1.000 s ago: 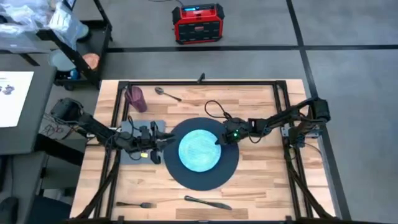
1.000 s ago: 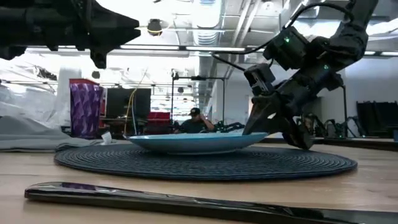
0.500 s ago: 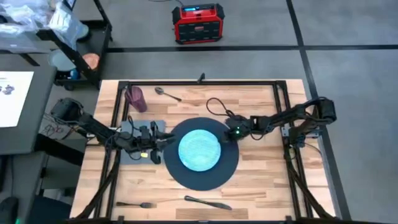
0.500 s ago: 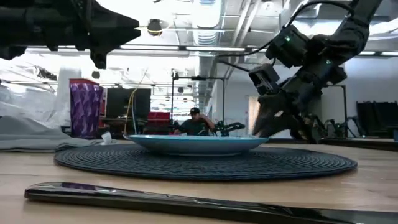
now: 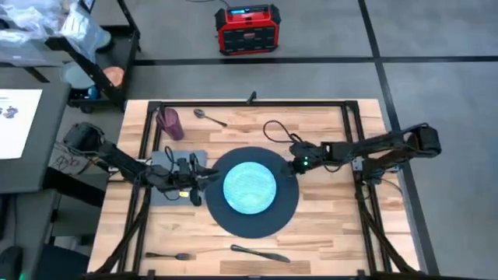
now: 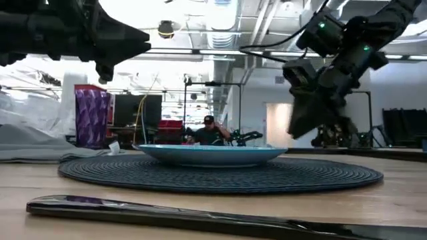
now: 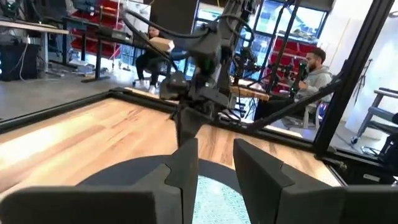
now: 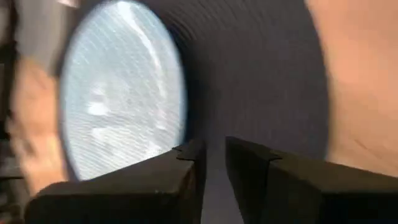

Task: Set table place
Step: Adjust the dark blue table mat

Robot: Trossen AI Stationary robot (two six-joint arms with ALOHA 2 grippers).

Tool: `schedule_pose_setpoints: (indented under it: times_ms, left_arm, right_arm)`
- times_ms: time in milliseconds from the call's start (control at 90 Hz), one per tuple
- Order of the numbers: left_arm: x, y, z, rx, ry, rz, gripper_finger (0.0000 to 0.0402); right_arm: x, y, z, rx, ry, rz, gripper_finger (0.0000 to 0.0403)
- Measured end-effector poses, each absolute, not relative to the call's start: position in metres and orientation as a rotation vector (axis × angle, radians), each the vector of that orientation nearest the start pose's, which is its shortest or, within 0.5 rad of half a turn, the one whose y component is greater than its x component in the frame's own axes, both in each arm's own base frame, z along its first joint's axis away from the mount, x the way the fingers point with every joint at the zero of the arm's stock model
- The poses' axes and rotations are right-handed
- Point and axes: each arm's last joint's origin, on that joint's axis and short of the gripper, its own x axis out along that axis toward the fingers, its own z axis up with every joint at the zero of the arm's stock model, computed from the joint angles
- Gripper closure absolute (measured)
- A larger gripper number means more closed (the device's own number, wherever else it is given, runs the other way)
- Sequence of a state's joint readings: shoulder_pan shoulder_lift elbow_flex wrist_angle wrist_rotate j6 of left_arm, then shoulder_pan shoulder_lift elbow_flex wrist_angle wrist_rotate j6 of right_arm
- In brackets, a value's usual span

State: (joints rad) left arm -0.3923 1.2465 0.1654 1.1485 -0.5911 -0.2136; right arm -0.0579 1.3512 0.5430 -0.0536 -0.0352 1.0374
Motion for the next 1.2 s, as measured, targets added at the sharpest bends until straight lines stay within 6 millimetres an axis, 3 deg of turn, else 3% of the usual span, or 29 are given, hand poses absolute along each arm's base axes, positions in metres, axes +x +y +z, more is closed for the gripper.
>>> schedule_pose_setpoints:
  times_ms: [100,578,1200]
  left_arm:
    - [0.187,-0.060,0.171,-0.240,-0.070,0.195,0.0316]
    - [0.187,-0.059,0.170,-0.246,-0.069,0.212,0.0316]
    - [0.187,-0.059,0.170,-0.246,-0.069,0.213,0.0316]
  right_arm:
    - [0.239,-0.002,0.150,0.971,0.783,-0.454,0.0398]
    - [0.252,0.012,0.107,0.987,0.906,-0.509,0.0403]
    - [0.222,0.003,0.125,0.932,0.960,-0.744,0.0403]
